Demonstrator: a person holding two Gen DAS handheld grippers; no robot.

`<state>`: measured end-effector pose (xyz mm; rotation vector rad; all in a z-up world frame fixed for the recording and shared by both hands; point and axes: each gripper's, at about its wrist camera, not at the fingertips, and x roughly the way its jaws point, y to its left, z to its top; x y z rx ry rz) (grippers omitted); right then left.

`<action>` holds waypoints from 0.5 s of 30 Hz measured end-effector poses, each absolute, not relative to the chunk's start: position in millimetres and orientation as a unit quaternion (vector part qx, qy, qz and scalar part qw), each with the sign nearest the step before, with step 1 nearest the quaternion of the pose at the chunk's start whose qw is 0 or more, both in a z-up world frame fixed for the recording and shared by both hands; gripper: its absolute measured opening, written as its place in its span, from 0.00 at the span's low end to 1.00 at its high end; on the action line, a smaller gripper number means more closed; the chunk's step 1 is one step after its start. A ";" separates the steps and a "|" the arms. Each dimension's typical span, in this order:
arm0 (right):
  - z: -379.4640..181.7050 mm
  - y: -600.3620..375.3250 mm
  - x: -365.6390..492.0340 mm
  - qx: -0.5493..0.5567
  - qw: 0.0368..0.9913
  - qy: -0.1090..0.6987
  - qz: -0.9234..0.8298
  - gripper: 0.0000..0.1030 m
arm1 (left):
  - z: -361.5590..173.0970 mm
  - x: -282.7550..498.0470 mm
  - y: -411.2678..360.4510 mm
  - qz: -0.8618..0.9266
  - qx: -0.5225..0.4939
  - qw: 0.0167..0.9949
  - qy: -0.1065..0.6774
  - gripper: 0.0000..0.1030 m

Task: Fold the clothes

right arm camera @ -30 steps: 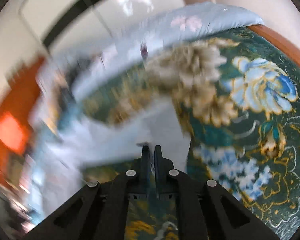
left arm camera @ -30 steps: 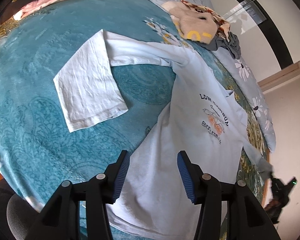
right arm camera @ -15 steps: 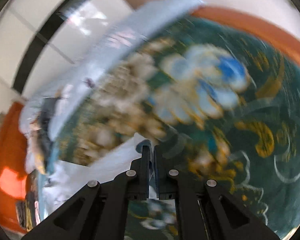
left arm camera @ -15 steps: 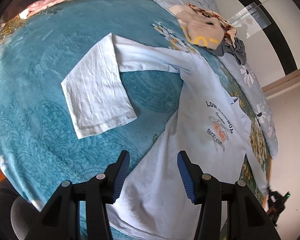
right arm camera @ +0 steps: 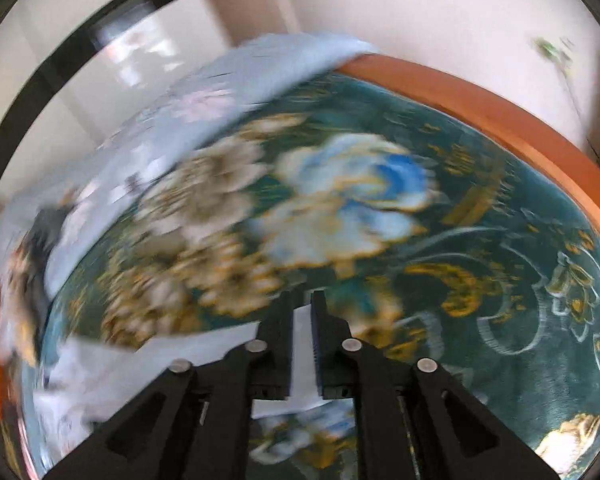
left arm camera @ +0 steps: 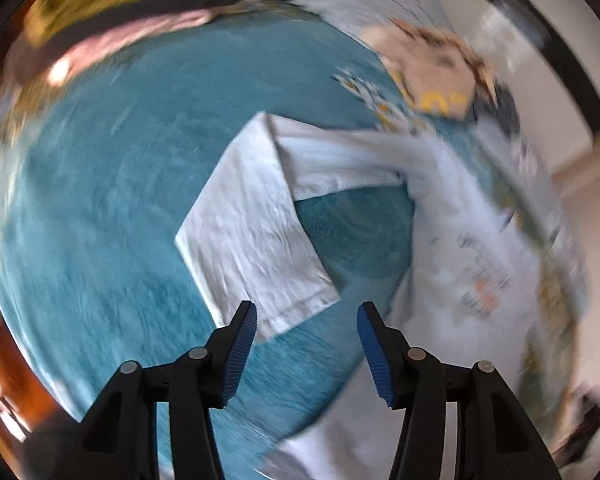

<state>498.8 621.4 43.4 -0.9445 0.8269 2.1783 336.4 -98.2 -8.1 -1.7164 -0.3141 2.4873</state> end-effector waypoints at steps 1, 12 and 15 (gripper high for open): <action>44.8 603.9 489.7 -0.362 0.282 0.306 0.834 0.30 | -8.7 333.9 -98.2 0.819 -0.565 0.050 -0.093 0.56; 22.2 434.3 401.1 -0.430 0.078 0.252 0.863 0.45 | -33.8 320.7 -82.1 0.805 -0.589 0.070 -0.004 0.60; 17.9 415.9 391.9 -0.441 0.061 0.258 0.857 0.45 | -35.0 319.3 -84.6 0.810 -0.582 0.076 0.000 0.60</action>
